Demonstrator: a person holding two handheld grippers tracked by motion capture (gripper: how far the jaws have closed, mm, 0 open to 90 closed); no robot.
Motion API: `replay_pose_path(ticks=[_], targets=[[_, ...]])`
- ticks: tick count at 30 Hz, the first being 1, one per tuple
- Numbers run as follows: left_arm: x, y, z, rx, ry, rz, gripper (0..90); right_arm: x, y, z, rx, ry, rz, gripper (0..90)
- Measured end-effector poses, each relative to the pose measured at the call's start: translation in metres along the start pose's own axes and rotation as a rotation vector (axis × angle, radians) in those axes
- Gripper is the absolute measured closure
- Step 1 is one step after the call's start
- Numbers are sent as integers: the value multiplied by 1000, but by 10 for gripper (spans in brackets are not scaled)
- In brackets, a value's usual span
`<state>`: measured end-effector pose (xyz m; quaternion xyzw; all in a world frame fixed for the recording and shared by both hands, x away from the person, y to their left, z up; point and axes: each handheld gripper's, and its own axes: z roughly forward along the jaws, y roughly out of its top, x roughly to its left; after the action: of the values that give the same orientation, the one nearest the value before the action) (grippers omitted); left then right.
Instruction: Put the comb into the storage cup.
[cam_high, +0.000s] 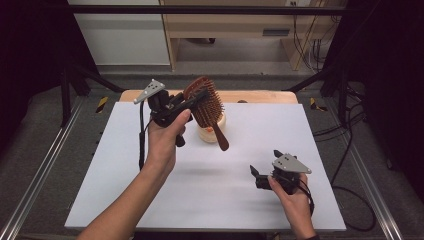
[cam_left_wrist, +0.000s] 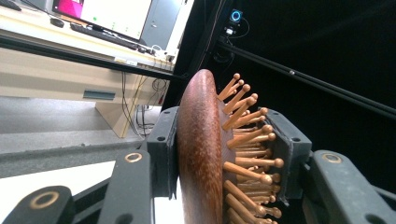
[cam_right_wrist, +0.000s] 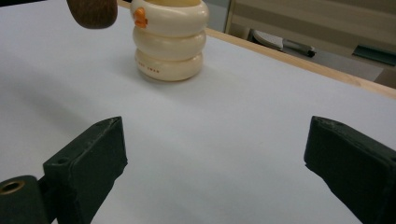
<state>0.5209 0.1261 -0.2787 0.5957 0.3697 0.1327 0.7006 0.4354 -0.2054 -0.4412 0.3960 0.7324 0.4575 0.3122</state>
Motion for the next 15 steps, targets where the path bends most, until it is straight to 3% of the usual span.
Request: replay_pose_path(ticks=[9, 15], targets=[[-2, 10, 10, 2, 11, 41, 518, -2, -3, 2, -6, 33, 25, 41], [0, 11, 13, 0, 24, 26, 518, -4, -3, 4, -3, 42, 22, 41]])
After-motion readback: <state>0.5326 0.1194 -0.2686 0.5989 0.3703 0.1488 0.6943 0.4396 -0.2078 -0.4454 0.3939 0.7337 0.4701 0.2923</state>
